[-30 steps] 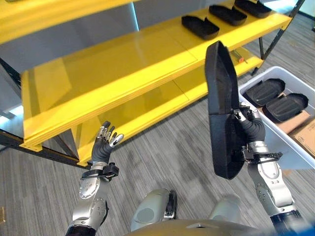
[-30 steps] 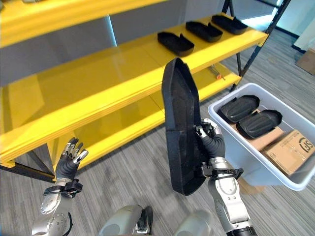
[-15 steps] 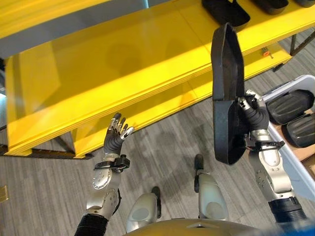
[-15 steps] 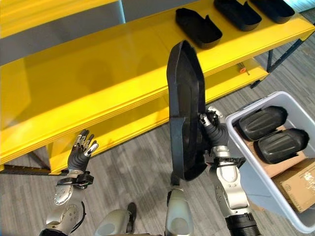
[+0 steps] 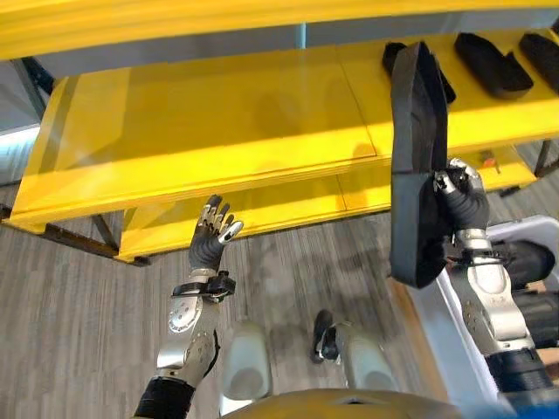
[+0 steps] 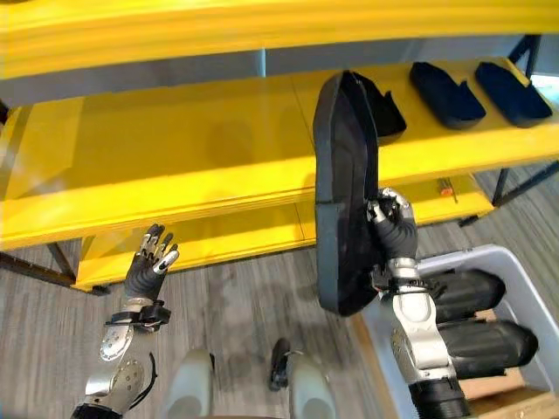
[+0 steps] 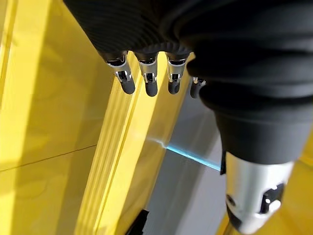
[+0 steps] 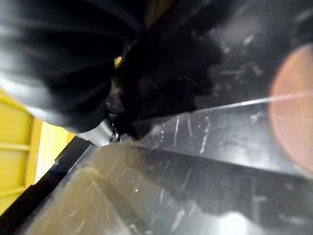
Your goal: Move parts from the plastic box to the shelf.
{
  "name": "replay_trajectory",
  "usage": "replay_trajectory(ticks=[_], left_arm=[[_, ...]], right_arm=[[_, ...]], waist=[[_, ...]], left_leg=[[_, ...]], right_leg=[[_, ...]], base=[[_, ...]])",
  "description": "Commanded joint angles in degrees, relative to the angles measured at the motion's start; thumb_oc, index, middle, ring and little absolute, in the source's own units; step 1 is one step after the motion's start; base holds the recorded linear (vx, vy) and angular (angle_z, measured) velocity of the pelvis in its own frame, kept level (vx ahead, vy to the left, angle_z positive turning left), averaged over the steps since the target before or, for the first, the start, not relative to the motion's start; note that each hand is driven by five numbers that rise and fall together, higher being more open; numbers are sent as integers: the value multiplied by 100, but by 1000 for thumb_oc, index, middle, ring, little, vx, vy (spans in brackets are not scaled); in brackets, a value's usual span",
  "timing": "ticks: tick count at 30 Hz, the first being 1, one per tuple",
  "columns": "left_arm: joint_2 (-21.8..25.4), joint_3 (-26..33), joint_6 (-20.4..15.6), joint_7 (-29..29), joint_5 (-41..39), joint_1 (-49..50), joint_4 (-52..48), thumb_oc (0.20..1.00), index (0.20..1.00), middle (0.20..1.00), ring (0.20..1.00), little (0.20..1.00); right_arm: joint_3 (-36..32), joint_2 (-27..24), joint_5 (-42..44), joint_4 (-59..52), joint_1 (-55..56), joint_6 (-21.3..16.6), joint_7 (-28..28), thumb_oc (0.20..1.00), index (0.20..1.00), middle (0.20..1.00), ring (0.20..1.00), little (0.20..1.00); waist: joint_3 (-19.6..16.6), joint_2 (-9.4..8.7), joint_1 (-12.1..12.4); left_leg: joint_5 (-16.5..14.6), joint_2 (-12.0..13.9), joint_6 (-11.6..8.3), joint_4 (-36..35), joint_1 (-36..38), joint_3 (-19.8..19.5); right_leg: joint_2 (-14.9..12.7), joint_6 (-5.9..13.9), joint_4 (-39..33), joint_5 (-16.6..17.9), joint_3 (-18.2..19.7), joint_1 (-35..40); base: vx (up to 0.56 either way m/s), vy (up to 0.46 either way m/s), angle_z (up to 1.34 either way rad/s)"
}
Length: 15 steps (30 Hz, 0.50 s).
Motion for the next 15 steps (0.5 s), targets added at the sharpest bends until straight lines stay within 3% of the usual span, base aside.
replay_trajectory(ticks=[1,6,9,15], left_arm=[[155,154,-265,32,149,17,-338,1000,1000,1000,1000,1000],[209,227,-337,43,189,-84,-358,1000,1000,1000,1000,1000],[334,349,-386,201,245,-243,-355,1000,1000,1000,1000,1000],[367,357,-401,257,265,-388,-346,1000,1000,1000,1000,1000]], right_arm=[[-208,-87,-50,-395,-139,-415,-72,200,200,200,200,200],[-322,39,-209,-367,-58,-338,-62,200,200,200,200,200],[-223,179,-126,-180,-213,-279,-85,200,200,200,200,200],[-172,107,-196,-79,-434,-238,-100,200,200,200,200,200]], waist=[[29,267,-54],[-55,261,-78],[-118,111,-45],[-124,27,-31]], left_leg=[[668,382,-226,32,432,-239],[214,67,-150,490,319,-61],[-260,-28,-49,1143,151,146],[-406,-12,-25,1375,24,168]], right_leg=[[-1091,704,137,142,661,743],[-1481,874,37,308,677,962],[-1694,966,-147,490,736,1017],[-1680,996,-195,495,725,1026]], base=[[288,382,-47],[123,197,-60],[110,173,-19],[54,19,-5]])
